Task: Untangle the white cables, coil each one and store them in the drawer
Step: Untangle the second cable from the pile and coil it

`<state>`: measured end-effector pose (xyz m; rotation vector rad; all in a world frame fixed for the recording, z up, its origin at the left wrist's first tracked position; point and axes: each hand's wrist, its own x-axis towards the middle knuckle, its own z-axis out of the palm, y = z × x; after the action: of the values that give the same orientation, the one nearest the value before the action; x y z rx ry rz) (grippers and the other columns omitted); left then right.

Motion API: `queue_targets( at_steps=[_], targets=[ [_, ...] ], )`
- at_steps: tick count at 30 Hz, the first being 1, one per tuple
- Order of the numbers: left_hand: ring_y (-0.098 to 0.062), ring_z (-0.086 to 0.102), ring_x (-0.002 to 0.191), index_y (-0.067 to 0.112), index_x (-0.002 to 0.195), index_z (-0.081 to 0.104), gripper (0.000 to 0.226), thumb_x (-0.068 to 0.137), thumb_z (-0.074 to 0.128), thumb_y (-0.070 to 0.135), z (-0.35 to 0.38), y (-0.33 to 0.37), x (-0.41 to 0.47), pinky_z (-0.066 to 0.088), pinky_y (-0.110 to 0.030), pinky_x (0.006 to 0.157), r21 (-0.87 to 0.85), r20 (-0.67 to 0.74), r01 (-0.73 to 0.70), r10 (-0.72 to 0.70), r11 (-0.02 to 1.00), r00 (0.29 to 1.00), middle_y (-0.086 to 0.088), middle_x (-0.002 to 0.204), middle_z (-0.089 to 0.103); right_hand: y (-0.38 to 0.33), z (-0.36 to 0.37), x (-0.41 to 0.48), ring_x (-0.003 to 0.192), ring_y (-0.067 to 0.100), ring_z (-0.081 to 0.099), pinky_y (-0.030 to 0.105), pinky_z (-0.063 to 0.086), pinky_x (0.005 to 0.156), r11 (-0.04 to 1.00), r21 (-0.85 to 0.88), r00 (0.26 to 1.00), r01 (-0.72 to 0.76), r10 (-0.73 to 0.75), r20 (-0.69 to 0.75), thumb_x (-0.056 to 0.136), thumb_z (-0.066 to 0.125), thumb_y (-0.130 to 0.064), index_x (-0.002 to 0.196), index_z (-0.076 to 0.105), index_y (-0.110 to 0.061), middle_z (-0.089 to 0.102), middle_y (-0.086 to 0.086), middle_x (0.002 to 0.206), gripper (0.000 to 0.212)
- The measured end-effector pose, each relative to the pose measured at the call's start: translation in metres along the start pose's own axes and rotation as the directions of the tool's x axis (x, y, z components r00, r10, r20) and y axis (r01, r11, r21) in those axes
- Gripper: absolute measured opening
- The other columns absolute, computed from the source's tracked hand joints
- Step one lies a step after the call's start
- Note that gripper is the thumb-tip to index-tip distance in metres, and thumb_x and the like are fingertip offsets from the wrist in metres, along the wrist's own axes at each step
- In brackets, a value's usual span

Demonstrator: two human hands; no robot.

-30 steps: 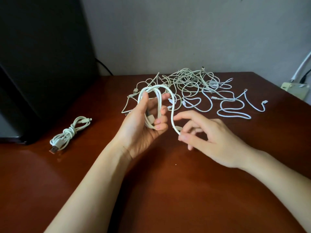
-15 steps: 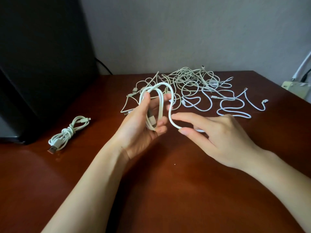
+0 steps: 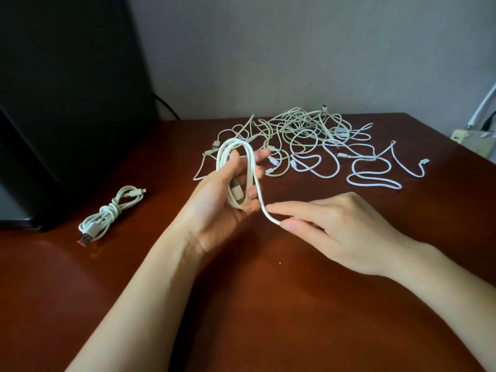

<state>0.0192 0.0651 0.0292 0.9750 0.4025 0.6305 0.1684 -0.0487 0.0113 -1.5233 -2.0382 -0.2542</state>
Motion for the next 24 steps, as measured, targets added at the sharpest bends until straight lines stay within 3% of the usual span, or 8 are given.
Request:
queue_targets(
  at_steps=[5,9,14,17,20,24],
  targets=[
    [-0.006,0.029,0.053,0.01,0.102,0.066,0.03,0.092,0.044,0.027,0.0,-0.002,0.0,0.024,-0.016,0.044,0.073,0.062,0.101,-0.105,0.992,0.992,0.004,0.065,0.042,0.003,-0.007,0.001,0.071,-0.011,0.054,0.011,0.042,0.068,0.973,0.222,0.992,-0.06,0.082,-0.092,0.096,0.04,-0.04,0.106,0.071,-0.019,0.053,-0.029,0.073,0.039],
    [-0.007,0.03,0.05,0.007,0.1,0.067,0.03,0.085,0.048,0.025,0.001,-0.007,0.001,0.023,-0.015,0.04,0.118,0.147,0.191,-0.207,0.975,0.967,0.002,0.063,0.043,0.006,-0.012,0.004,0.062,0.007,0.056,0.021,0.045,0.06,0.939,0.32,0.951,-0.124,0.205,-0.233,0.096,0.039,-0.032,0.098,0.069,-0.018,0.059,-0.006,0.067,0.033],
    [-0.009,0.029,0.052,0.005,0.097,0.07,0.03,0.087,0.048,0.023,0.006,-0.014,-0.001,0.024,-0.015,0.039,0.197,0.262,0.25,-0.297,0.948,0.918,-0.002,0.063,0.042,0.001,-0.011,0.009,0.058,0.005,0.057,0.013,0.04,0.052,0.856,0.474,0.91,-0.206,0.345,-0.23,0.091,0.042,-0.041,0.1,0.059,-0.032,0.059,-0.008,0.071,0.022],
    [-0.009,0.03,0.054,0.009,0.092,0.07,0.025,0.092,0.049,0.022,0.011,-0.019,-0.004,0.024,-0.015,0.04,0.273,0.349,0.259,-0.347,0.926,0.871,-0.002,0.064,0.044,0.0,-0.007,0.008,0.056,0.006,0.057,0.012,0.041,0.055,0.84,0.488,0.929,-0.237,0.343,-0.14,0.088,0.043,-0.046,0.107,0.057,-0.031,0.058,-0.016,0.073,0.027],
    [-0.009,0.034,0.055,0.006,0.1,0.054,0.017,0.092,0.049,0.02,0.015,-0.022,-0.006,0.03,-0.014,0.04,0.317,0.398,0.287,-0.402,0.904,0.825,-0.004,0.067,0.048,-0.003,-0.004,0.006,0.062,0.01,0.057,0.016,0.043,0.059,0.872,0.426,0.948,-0.243,0.306,-0.086,0.088,0.046,-0.049,0.11,0.058,-0.026,0.061,-0.01,0.076,0.034],
    [-0.008,0.036,0.058,0.01,0.098,0.048,0.008,0.091,0.045,0.011,0.018,-0.021,-0.01,0.033,-0.013,0.043,0.347,0.488,0.313,-0.455,0.884,0.745,-0.003,0.068,0.049,-0.006,-0.005,0.006,0.066,0.003,0.057,0.01,0.039,0.063,0.906,0.379,0.963,-0.188,0.246,-0.109,0.088,0.049,-0.044,0.093,0.065,-0.019,0.062,-0.014,0.072,0.03]
  ],
)
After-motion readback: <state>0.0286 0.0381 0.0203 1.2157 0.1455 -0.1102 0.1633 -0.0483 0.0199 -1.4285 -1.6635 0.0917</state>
